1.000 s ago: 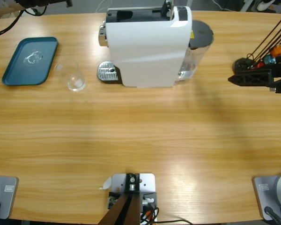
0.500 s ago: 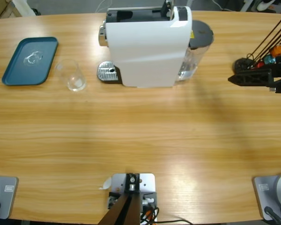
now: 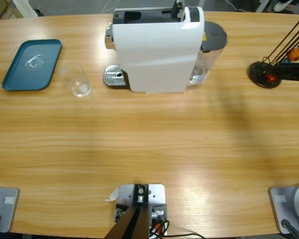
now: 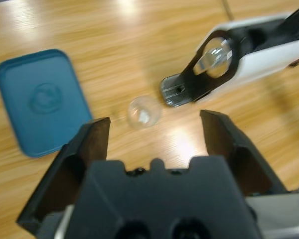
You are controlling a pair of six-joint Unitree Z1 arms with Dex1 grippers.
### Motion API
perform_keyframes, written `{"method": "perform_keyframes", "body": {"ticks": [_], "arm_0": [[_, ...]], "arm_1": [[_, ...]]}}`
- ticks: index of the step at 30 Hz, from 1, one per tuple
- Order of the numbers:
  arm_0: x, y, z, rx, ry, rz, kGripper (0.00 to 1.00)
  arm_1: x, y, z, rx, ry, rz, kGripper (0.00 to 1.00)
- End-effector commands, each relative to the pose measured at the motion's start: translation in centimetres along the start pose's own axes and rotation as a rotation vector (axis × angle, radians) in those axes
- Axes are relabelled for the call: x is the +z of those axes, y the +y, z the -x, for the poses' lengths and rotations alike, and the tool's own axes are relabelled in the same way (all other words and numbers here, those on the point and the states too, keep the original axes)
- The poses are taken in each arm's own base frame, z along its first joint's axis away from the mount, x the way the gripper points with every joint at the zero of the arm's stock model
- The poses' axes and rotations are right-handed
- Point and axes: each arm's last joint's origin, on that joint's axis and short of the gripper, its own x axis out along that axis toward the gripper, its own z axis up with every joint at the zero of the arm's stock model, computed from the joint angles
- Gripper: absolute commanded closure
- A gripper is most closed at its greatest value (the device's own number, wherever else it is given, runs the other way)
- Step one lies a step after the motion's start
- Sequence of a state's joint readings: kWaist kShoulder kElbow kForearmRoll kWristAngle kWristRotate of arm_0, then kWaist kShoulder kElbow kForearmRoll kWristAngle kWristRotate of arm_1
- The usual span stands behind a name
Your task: Pour coffee
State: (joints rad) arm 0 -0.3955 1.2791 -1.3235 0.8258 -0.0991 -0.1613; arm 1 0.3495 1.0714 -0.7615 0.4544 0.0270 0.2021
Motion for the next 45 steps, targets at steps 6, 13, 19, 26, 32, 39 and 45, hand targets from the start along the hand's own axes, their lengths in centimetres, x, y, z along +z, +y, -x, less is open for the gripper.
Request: {"method": "perform_keyframes", "body": {"ticks": [6, 13, 19, 26, 32, 39, 45], "arm_0": [[-5.1, -1.6, 0.6, -0.017, 0.008, -0.153, 0.184], [-8.0, -0.6, -0.2, 0.020, 0.011, -0.158, 0.184], [-8.7, -0.1, -1.1, 0.072, 0.031, -0.133, 0.184], [-9.2, 0.2, -1.5, 0.110, 0.032, -0.127, 0.188], [-9.2, 0.2, -1.9, 0.111, 0.037, -0.129, 0.193], [-9.2, 0.2, -1.9, 0.109, 0.035, -0.128, 0.193], [-9.2, 0.2, -1.9, 0.110, 0.036, -0.128, 0.192]], "arm_1": [[0.8, -1.4, 3.1, -0.176, -0.020, -0.069, 0.043], [1.9, -3.1, 2.5, -0.246, -0.063, -0.163, 0.327], [2.1, -3.4, 0.5, -0.217, -0.046, -0.171, 0.335], [2.0, -4.0, -2.7, -0.215, 0.024, -0.177, 0.335], [2.5, -4.5, -4.5, -0.241, 0.061, -0.182, 0.335], [2.9, -5.5, -5.7, -0.286, 0.066, -0.204, 0.335], [3.2, -5.9, -7.0, -0.302, 0.083, -0.206, 0.335]]}}
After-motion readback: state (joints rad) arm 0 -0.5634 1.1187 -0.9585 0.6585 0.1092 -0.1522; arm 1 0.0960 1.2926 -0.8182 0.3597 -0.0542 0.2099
